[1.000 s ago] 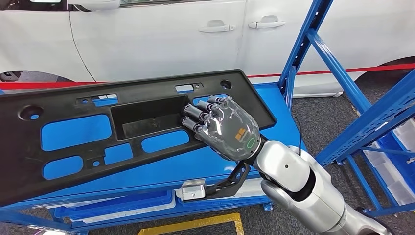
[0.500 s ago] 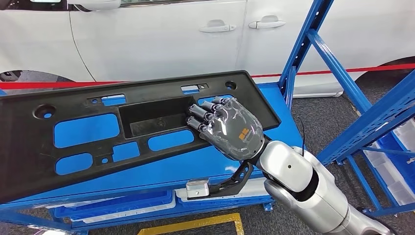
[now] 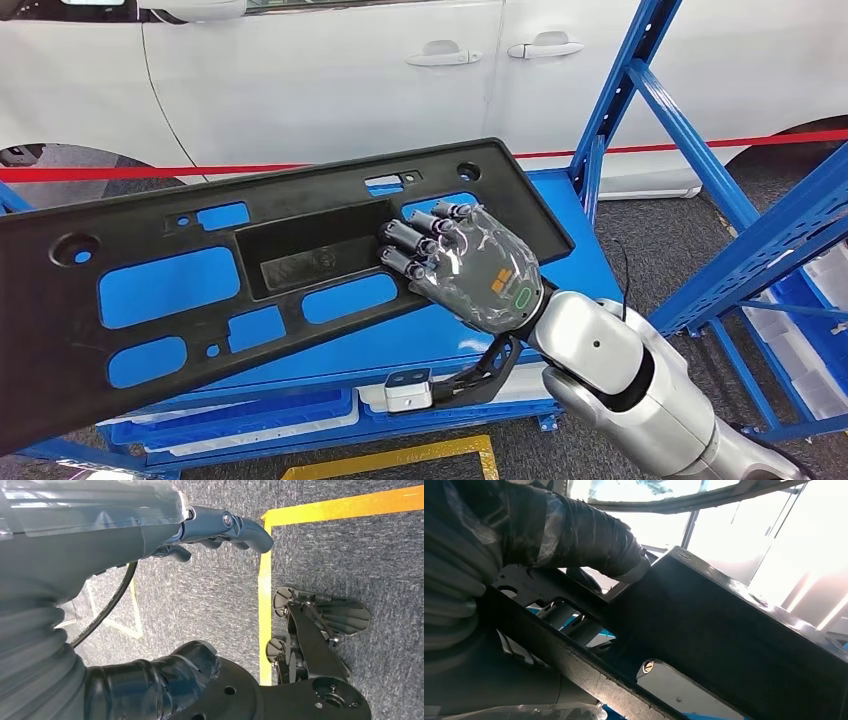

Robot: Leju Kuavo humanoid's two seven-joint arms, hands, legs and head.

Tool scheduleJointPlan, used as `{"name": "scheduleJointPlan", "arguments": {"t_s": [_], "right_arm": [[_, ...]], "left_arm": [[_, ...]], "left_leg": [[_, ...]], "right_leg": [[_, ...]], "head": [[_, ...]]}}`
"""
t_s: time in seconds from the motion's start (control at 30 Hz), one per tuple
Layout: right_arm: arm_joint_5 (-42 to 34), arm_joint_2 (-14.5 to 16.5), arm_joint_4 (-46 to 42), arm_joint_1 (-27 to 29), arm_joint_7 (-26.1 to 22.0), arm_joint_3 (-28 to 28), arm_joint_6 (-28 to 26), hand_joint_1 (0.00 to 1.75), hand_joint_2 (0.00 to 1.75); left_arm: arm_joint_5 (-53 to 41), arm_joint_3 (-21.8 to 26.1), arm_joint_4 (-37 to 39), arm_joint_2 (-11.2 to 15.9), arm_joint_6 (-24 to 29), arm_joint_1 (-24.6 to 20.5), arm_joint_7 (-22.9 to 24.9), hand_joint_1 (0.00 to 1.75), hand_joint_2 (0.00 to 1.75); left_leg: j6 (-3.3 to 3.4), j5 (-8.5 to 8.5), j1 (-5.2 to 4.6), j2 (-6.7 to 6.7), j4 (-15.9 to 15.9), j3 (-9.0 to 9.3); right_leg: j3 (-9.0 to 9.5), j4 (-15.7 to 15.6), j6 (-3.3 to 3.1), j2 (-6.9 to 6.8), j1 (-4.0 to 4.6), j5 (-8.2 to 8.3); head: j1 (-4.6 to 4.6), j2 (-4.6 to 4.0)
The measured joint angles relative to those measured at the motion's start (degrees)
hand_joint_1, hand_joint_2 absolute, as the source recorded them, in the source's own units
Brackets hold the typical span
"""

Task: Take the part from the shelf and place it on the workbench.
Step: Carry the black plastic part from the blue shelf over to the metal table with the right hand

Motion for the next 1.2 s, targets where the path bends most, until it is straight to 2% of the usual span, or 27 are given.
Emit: {"name": "scheduleJointPlan", "arguments": {"t_s": [0.33, 0.53, 0.6, 0.63, 0.67, 0.7, 0.77, 0.8, 0.83, 0.87, 0.93, 1.0, 1.07, 1.13, 1.17, 1.2], "right_arm": [[1.40, -0.17, 0.03, 0.08, 0.06, 0.64, -0.07, 1.75, 1.75], [2.03, -0.19, 0.26, 0.69, 0.32, 0.95, -0.07, 1.75, 1.75], [2.42, -0.20, 0.39, 0.81, 0.52, 0.96, -0.05, 1.75, 1.75], [2.61, -0.21, 0.44, 0.84, 0.59, 0.96, -0.03, 1.75, 1.75], [2.75, -0.22, 0.48, 0.86, 0.65, 0.97, -0.02, 1.75, 1.75], [2.87, -0.24, 0.52, 0.90, 0.69, 0.97, 0.00, 1.75, 1.75], [3.10, -0.30, 0.66, 1.00, 0.75, 1.01, 0.09, 1.75, 1.75], [3.23, -0.34, 0.76, 1.07, 0.79, 1.04, 0.18, 1.75, 1.75], [3.35, -0.42, 0.87, 1.14, 0.82, 1.10, 0.29, 1.75, 1.75], [3.44, -0.48, 0.94, 1.18, 0.86, 1.15, 0.38, 1.75, 1.75], [3.50, -0.58, 1.01, 1.16, 0.91, 1.20, 0.48, 1.75, 1.75], [3.50, -0.60, 0.99, 1.10, 0.92, 1.20, 0.48, 1.75, 1.75], [3.55, -0.61, 0.99, 0.96, 0.96, 1.20, 0.50, 1.75, 1.75], [3.69, -0.64, 1.01, 0.83, 1.03, 1.21, 0.58, 1.75, 1.75], [3.82, -0.65, 1.02, 0.79, 1.08, 1.25, 0.62, 1.75, 1.75], [3.92, -0.65, 1.03, 0.75, 1.10, 1.28, 0.65, 1.75, 1.75]], "left_arm": [[0.00, -0.13, 0.00, 0.00, 0.72, -0.13, 0.24, 0.00, 1.75], [0.00, -0.13, 0.00, 0.13, 1.37, -0.16, 0.77, 0.00, 1.75], [0.00, -0.13, 0.00, 0.13, 1.56, -0.20, 1.14, 0.00, 1.75], [0.00, -0.13, 0.00, 0.12, 1.69, -0.25, 1.26, 0.00, 1.75], [0.00, -0.13, 0.00, 0.11, 1.79, -0.31, 1.34, 0.00, 1.75], [0.00, -0.13, 0.00, 0.10, 1.88, -0.37, 1.39, 0.00, 1.75], [0.00, -0.13, 0.00, 0.11, 1.97, -0.45, 1.51, 0.00, 1.75], [0.00, -0.13, 0.00, 0.13, 2.01, -0.47, 1.61, 0.00, 1.75], [0.00, -0.13, 0.00, 0.14, 2.04, -0.47, 1.72, 0.00, 1.75], [0.00, -0.13, 0.00, 0.15, 2.05, -0.47, 1.80, 0.00, 1.75], [0.00, -0.13, 0.00, 0.14, 2.05, -0.49, 1.89, 0.00, 1.75], [0.00, -0.13, 0.00, 0.07, 2.05, -0.56, 1.91, 0.00, 1.75], [0.00, -0.13, 0.00, 0.02, 2.05, -0.59, 1.97, 0.00, 1.75], [0.00, -0.14, 0.03, 0.12, 2.09, -0.54, 2.09, 0.00, 1.75], [0.00, -0.15, 0.04, 0.17, 2.10, -0.54, 2.17, 0.00, 1.75], [0.00, -0.16, 0.06, 0.22, 2.12, -0.55, 2.22, 0.00, 1.75]], "left_leg": [[0.18, -0.14, -0.27, -0.01, 0.18, -0.03], [0.78, -0.40, -0.49, -0.04, 0.63, -0.05], [1.21, -0.08, -0.32, 0.03, 0.39, 0.06], [1.52, 0.18, -0.17, 0.11, 0.09, 0.14], [1.82, 0.41, -0.03, 0.19, -0.22, 0.19], [2.07, 0.60, 0.04, 0.25, -0.41, 0.18], [2.25, 0.71, -0.13, 0.25, -0.28, -0.17], [2.29, 0.74, -0.22, 0.25, -0.09, -0.40], [2.30, 0.75, -0.29, 0.22, 0.17, -0.64], [2.29, 0.75, -0.33, 0.18, 0.48, -0.89], [2.20, 0.72, -0.34, 0.06, 1.19, -1.40], [1.69, 0.91, -0.34, -0.04, 1.62, -1.86], [0.83, 1.41, -0.30, -0.08, 1.58, -2.09], [-0.01, 1.36, -0.38, -0.13, 1.71, -2.43], [-0.39, 0.26, -0.36, -0.11, 2.61, -2.91], [-0.72, -1.64, -0.28, -0.08, 4.53, -3.67]], "right_leg": [[0.05, -0.08, 0.13, -0.01, -0.26, -0.02], [0.28, -0.09, 0.88, -0.01, -0.53, -0.04], [0.36, 0.04, 1.20, 0.01, -0.54, -0.15], [0.11, 0.81, 1.26, 0.01, -0.50, -0.94], [-0.56, 2.62, 1.27, 0.02, -0.44, -2.42], [-1.76, 5.66, 1.25, 0.03, -0.43, -4.52], [-5.05, 13.66, 1.25, 0.05, -0.38, -8.64], [-6.17, 16.54, 1.25, 0.04, -0.39, -9.53], [-6.35, 17.42, 1.19, 0.03, -0.39, -9.28], [-5.49, 16.12, 1.08, 0.03, -0.39, -8.03], [-1.21, 8.29, 0.60, 0.04, -0.29, -4.62], [1.67, 2.53, 0.18, 0.06, 0.16, -2.75], [1.69, 1.77, -0.08, 0.07, 0.56, -2.30], [1.31, 1.05, -0.71, -0.06, 0.15, -1.54], [1.01, 0.72, -1.18, -0.17, -0.10, -0.96], [0.61, 0.40, -1.53, -0.29, -0.35, -0.37]], "head": [[0.00, 0.00], [0.00, 0.00], [0.00, 0.00], [0.01, 0.00], [0.02, 0.00], [0.02, 0.00], [0.02, 0.00], [0.02, 0.00], [0.02, 0.00], [0.02, 0.00], [0.01, 0.00], [0.01, 0.00], [0.01, 0.00], [0.00, 0.00], [-0.02, 0.00], [-0.04, 0.00]]}}
